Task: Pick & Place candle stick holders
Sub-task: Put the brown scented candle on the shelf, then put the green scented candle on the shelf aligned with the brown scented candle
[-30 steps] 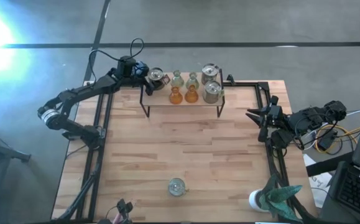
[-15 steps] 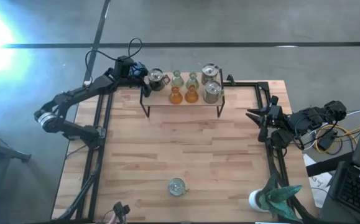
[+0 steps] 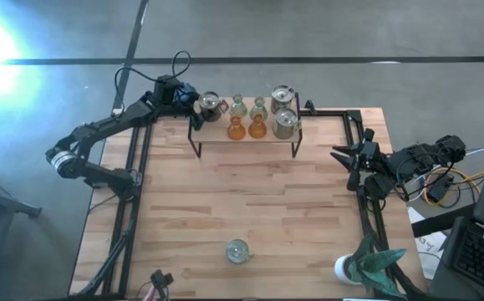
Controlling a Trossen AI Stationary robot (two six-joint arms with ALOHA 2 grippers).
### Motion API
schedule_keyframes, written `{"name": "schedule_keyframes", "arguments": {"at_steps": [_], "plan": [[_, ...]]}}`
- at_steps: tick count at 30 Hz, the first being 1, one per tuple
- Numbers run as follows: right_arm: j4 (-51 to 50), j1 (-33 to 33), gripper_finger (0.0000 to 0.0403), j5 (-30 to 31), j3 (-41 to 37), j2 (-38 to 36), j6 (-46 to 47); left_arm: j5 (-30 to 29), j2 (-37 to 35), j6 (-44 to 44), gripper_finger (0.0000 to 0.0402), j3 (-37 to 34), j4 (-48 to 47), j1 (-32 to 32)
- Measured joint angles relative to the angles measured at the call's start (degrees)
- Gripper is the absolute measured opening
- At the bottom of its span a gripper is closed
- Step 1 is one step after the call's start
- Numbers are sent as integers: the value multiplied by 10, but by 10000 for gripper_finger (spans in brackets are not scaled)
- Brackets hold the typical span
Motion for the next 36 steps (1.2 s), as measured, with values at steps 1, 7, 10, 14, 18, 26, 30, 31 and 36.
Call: {"name": "schedule_keyframes", "arguments": {"at_steps": [1,7,10,14,18,26,30,31,36], "plan": [[0,0,86,0,0,0,0,-4,0,0,400,0,2,0],[0,0,73,0,0,0,0,-12,0,3,400,0,15,0],[0,0,68,0,0,0,0,-15,0,5,400,0,15,1],[0,0,64,0,0,0,0,-16,0,5,400,0,16,1],[0,0,63,0,0,0,0,-12,0,5,400,0,24,1],[0,0,76,0,0,0,0,-9,0,6,400,8,31,1],[0,0,82,0,0,0,0,-9,1,7,400,19,32,1],[0,0,84,0,0,0,0,-9,1,9,400,22,32,1],[0,0,89,0,0,0,0,-9,1,11,400,35,28,1]]}}
